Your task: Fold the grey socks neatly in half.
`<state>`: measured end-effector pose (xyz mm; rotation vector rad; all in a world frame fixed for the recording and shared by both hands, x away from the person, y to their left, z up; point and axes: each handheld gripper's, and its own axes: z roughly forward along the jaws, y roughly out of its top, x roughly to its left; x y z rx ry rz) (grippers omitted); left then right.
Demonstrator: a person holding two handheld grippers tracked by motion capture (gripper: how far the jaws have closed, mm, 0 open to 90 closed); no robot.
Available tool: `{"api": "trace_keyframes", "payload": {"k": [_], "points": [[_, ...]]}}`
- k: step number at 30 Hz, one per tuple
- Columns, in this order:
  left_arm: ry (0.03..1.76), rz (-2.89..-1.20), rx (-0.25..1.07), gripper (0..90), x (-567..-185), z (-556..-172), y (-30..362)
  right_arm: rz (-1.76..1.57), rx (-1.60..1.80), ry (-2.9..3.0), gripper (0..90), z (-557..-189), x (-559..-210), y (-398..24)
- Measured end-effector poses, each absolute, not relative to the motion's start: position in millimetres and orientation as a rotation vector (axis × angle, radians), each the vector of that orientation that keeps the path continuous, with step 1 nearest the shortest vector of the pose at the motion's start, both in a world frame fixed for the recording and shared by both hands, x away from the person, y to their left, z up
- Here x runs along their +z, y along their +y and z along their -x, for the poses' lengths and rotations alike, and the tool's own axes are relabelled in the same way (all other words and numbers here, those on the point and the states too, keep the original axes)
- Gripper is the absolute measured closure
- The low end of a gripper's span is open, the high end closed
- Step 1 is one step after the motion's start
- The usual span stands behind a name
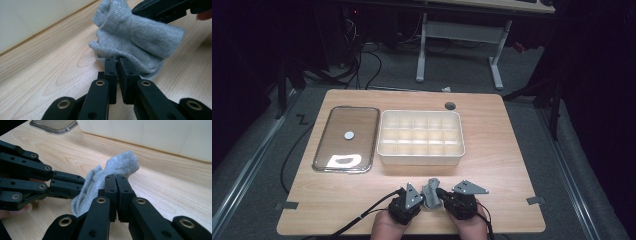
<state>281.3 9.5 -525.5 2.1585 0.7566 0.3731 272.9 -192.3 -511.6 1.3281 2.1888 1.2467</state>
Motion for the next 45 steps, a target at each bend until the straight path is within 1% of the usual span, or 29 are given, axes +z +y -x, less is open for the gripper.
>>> {"api": "trace_keyframes", "payload": {"k": [23,26,31,32,38,41,45], "points": [[0.668,-2.207,0.387,86.8,-520,-289,-20,-1.291,1.206,2.161,88.8,-269,-503,-196],[0.652,-2.217,0.387,87.5,-520,-289,-24,-1.304,1.188,2.178,89.7,-271,-507,-197],[0.647,-2.221,0.377,87.1,-522,-290,-20,-1.304,1.146,2.197,90.0,-273,-512,-195],[0.656,-2.211,0.376,86.6,-522,-290,-14,-1.308,1.133,2.22,90.0,-275,-516,-193],[0.672,-2.171,0.386,84.8,-516,-288,2,-1.268,1.117,2.244,90.0,-275,-519,-187],[0.673,-2.11,0.404,84.7,-499,-292,12,-1.269,1.141,2.257,90.0,-277,-521,-186],[0.658,-2.085,0.416,86.0,-488,-298,6,-1.241,1.163,2.278,90.0,-278,-523,-178]]}}
